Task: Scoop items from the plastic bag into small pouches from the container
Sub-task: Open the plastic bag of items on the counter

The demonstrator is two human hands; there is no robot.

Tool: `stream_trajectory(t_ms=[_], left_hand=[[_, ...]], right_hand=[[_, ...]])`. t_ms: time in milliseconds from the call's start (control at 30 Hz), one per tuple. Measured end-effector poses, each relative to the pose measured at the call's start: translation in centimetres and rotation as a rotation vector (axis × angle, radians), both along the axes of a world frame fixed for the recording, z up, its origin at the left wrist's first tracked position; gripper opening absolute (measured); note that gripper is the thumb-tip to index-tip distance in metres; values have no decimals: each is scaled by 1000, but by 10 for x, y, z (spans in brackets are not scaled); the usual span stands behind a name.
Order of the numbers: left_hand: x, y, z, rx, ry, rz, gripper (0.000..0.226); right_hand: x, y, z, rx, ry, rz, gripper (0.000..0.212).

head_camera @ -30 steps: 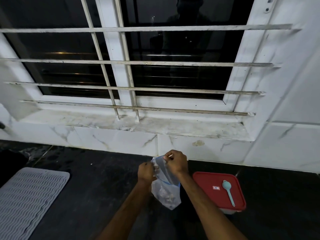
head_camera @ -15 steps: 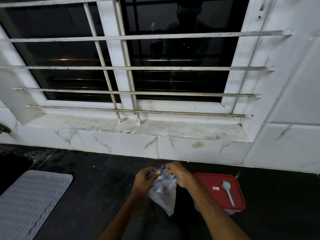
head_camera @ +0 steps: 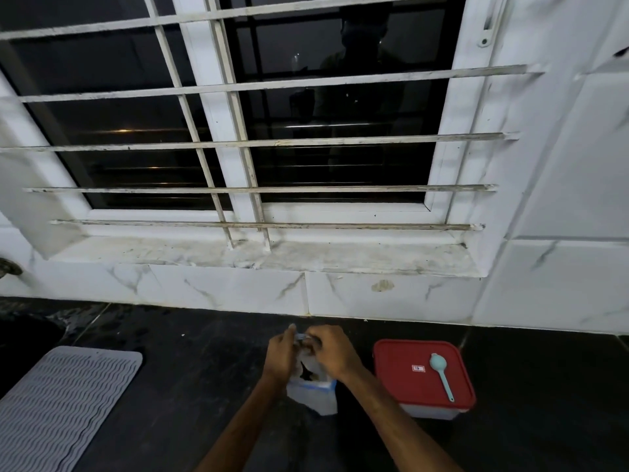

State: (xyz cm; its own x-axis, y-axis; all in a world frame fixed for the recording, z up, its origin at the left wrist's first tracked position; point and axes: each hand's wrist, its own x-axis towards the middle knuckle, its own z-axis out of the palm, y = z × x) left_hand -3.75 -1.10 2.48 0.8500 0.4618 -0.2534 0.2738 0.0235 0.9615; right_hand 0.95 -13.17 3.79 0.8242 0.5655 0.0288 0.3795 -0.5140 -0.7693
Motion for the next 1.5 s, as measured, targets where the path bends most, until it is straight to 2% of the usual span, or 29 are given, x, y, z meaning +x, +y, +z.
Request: stream_trajectory(t_ms=[33, 100, 167, 267, 333, 400, 433, 533, 600, 733, 800, 933, 1033, 1100, 1167, 1233, 1300, 1367, 1433, 1500], left_hand=[[-5, -2, 4, 98, -26, -21, 49], [-16, -2, 13, 260, -97, -53, 30], [-24, 6, 16, 395, -164, -206, 19], [-26, 14, 19, 750, -127, -426, 3], [-25, 10, 17, 909, -94, -361, 16], [-25, 0, 19, 865, -85, -170, 23], [-26, -5, 20, 786, -87, -50, 26], [-22, -17, 22, 469, -64, 225, 32], [-18, -22, 19, 281, -46, 271, 36], [-22, -38, 19, -95, -87, 280, 38], [-28, -44, 23, -186, -90, 297, 39], [-32, -43, 21, -174, -123, 240, 46], [-36, -41, 22, 120, -135, 150, 40], [-39, -40, 22, 308, -197, 95, 36], [-37, -34, 20, 519, -214, 47, 23], [-35, -28, 21, 767, -131, -28, 8], [-34, -24, 18, 902, -8, -61, 14], [-29, -23, 15, 786, 85, 32, 22], [-23, -20, 11, 407, 136, 182, 28], [-21, -17, 11, 52, 130, 280, 31]], right_hand=[[0, -2, 2, 20, 47, 8, 26], [3, -8, 10, 11, 155, 50, 32], [9, -15, 13, -40, 201, 92, 27], [15, -19, 10, -136, 160, 116, 19], [12, -20, 11, -129, 73, 32, 15], [7, -20, 11, -86, -55, -58, 31], [3, -19, 11, -87, -145, -98, 32], [-11, -14, 9, -185, -337, -170, 20], [-20, -12, 6, -186, -300, -220, 13], [-32, -10, -1, -61, -120, -378, 6], [-34, -6, -1, 22, 5, -445, 12], [-31, -1, 9, 177, 259, -498, 26], [-30, -5, 17, 277, 410, -487, 31], [-27, -5, 20, 222, 430, -389, 30], [-22, -5, 20, 136, 447, -312, 27], [-16, -7, 19, 59, 407, -230, 19], [-16, -12, 17, 108, 346, -149, 8], [-19, -20, 17, 104, 173, -78, 21], [-21, -25, 10, -13, -93, 28, 30], [-19, -30, -5, -91, -293, 64, 27]])
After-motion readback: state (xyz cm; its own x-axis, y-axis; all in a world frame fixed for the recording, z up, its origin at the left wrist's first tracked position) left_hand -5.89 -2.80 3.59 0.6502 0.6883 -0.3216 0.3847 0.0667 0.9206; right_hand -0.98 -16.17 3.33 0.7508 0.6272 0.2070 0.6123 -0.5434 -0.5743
